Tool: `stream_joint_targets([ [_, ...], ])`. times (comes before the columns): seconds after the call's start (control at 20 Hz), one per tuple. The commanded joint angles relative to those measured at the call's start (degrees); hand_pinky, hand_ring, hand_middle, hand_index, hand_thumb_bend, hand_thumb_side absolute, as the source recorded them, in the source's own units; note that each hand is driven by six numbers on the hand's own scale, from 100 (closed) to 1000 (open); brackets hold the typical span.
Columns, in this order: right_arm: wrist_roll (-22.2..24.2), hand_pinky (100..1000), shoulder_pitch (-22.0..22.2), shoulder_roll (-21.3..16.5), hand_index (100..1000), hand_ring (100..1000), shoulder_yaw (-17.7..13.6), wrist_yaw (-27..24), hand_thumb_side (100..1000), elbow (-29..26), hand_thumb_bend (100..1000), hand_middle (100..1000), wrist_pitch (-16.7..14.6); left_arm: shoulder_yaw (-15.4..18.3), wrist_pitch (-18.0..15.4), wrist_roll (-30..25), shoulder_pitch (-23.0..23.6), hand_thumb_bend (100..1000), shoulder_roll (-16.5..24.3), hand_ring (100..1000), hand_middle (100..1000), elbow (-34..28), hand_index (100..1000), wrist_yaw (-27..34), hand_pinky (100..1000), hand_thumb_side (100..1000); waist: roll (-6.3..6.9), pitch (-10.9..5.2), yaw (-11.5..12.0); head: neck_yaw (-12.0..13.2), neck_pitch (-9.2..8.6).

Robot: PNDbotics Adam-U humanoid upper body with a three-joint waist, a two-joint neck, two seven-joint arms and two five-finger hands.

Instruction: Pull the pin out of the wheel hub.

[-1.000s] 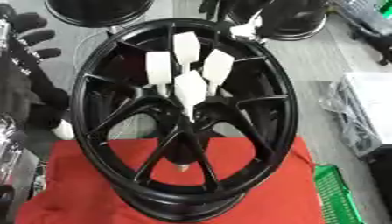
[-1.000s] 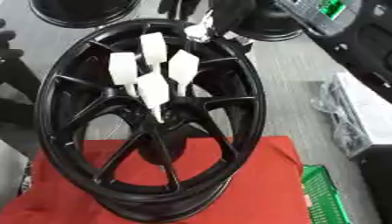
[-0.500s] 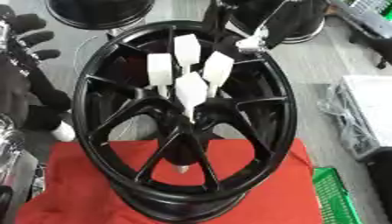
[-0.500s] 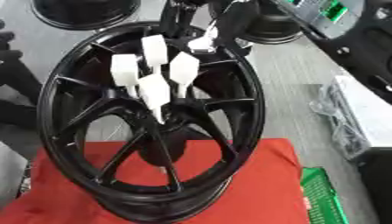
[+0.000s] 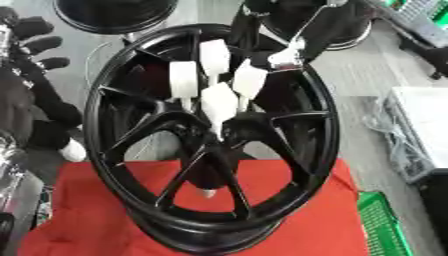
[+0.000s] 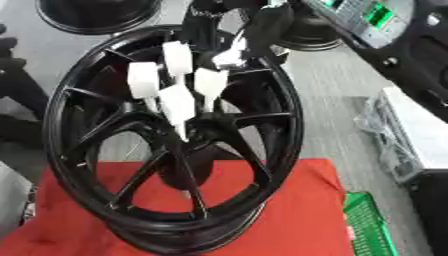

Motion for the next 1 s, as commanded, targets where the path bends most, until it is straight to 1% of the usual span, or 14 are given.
stream_joint_targets([
  [0.05, 0.5, 799, -0.7, -1.6, 796, 674, -0.6, 0.6, 452, -0.7, 228, 644, -0.6, 0.1, 0.1, -0.2, -0.7, 164, 0.8, 757, 701, -0.6, 720, -0.1, 678, 742, 0.19, -1.46, 0.1, -0.3, 0.36],
  [0.25, 1.0, 801, -0.6, -1.6, 798, 685, -0.6, 0.9, 456, -0.5, 233, 656, -1.4, 0.0, 0.1, -0.2, -0.7, 164, 0.8, 758, 702, -0.7, 720, -0.1, 678, 742, 0.21, -1.44, 0.1, -0.3, 0.36],
  [0.45, 0.9, 800, -0.6, -0.9, 801, 684, -0.7, 1.2, 465, -0.8, 229, 656, -1.3, 0.0, 0.1, -0.2, -0.6, 164, 0.9, 759, 702, -0.6, 720, -0.1, 678, 742, 0.11, -1.57, 0.1, -0.2, 0.36],
  [0.6, 1.5, 795, -0.1, -0.2, 808, 680, -0.5, 1.4, 465, -1.1, 233, 652, -0.7, 0.0, 0.1, -0.2, -0.4, 165, 0.9, 759, 702, -0.5, 720, -0.2, 678, 738, -0.19, -1.96, 0.0, 0.0, 0.36],
  [0.7, 1.0, 793, 0.2, 0.2, 812, 660, -0.8, 2.4, 471, -1.1, 217, 633, 0.0, 0.1, 0.0, -0.2, -0.4, 165, 0.8, 760, 703, -0.5, 720, -0.2, 678, 734, -0.37, -2.32, 0.1, 0.0, 0.36],
  [0.9, -0.4, 789, 0.8, 1.0, 814, 658, -1.1, 4.2, 474, -1.0, 209, 631, 0.8, 0.0, 0.0, -0.3, -0.4, 164, 0.7, 760, 703, -0.4, 720, -0.2, 678, 733, -0.49, -2.78, 0.1, -0.5, 0.36],
  [1.0, -0.9, 783, 0.9, 1.4, 816, 653, -1.1, 5.0, 451, -0.8, 200, 627, 1.3, 0.0, 0.0, -0.3, -0.2, 165, 0.7, 760, 703, -0.3, 720, -0.3, 677, 734, -0.55, -2.95, 0.1, -0.8, 0.36],
])
